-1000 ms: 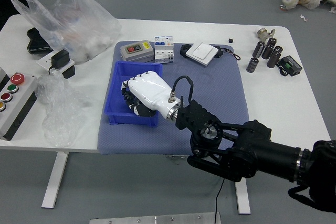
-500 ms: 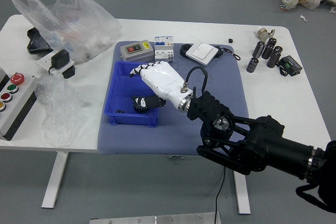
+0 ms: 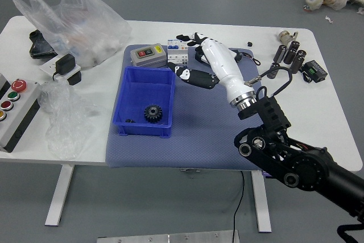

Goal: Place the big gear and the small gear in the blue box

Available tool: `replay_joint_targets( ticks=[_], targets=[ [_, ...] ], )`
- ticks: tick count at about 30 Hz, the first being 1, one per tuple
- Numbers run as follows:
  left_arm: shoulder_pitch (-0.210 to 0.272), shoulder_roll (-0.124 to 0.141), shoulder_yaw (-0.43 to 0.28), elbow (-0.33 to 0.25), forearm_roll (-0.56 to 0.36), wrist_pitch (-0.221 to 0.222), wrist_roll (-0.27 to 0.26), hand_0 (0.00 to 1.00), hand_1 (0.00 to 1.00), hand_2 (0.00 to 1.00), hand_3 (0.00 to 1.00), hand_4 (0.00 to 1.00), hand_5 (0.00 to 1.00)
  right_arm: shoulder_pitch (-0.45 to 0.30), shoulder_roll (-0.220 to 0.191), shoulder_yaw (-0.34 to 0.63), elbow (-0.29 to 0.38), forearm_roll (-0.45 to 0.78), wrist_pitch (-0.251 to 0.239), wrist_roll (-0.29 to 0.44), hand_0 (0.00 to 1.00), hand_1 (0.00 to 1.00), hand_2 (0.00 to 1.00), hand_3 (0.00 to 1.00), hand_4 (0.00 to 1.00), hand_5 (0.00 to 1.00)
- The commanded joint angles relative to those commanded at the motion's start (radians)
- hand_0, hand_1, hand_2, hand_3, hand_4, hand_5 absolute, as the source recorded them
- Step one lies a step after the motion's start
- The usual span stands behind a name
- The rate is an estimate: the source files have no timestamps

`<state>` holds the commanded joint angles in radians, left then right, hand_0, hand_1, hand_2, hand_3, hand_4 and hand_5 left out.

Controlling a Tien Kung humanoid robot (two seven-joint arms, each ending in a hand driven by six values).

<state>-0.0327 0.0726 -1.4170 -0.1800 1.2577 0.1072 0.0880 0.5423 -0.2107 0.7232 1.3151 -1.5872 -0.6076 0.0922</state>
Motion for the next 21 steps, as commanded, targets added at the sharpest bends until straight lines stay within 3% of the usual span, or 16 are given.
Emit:
replay_joint_targets(
  ticks=[8, 12, 21],
  targets=[
    [-0.012, 0.0, 0.01, 0.0, 0.002, -0.002, -0.005, 0.64, 0.636, 0.603, 0.654, 0.631, 0.308, -0.086, -0.033, 0.113, 0.019, 0.259, -0.013, 0.158, 0.568, 0.659, 0.695, 0.645, 0.85, 0.535],
    [-0.012, 0.0, 0.017, 0.0, -0.005, -0.001, -0.007, 0.64, 0.636, 0.603, 0.654, 0.632, 0.308, -0.154, -0.038, 0.185, 0.037, 0.339, -0.009, 0.179, 0.567, 0.653, 0.69, 0.64, 0.851, 0.535],
    [-0.001, 0.003, -0.013, 0.0, 0.01, -0.001, 0.003, 0.641, 0.636, 0.604, 0.654, 0.631, 0.305, -0.296, -0.038, 0.32, 0.068, 0.36, -0.002, 0.189, 0.569, 0.653, 0.689, 0.636, 0.857, 0.547]
  ],
)
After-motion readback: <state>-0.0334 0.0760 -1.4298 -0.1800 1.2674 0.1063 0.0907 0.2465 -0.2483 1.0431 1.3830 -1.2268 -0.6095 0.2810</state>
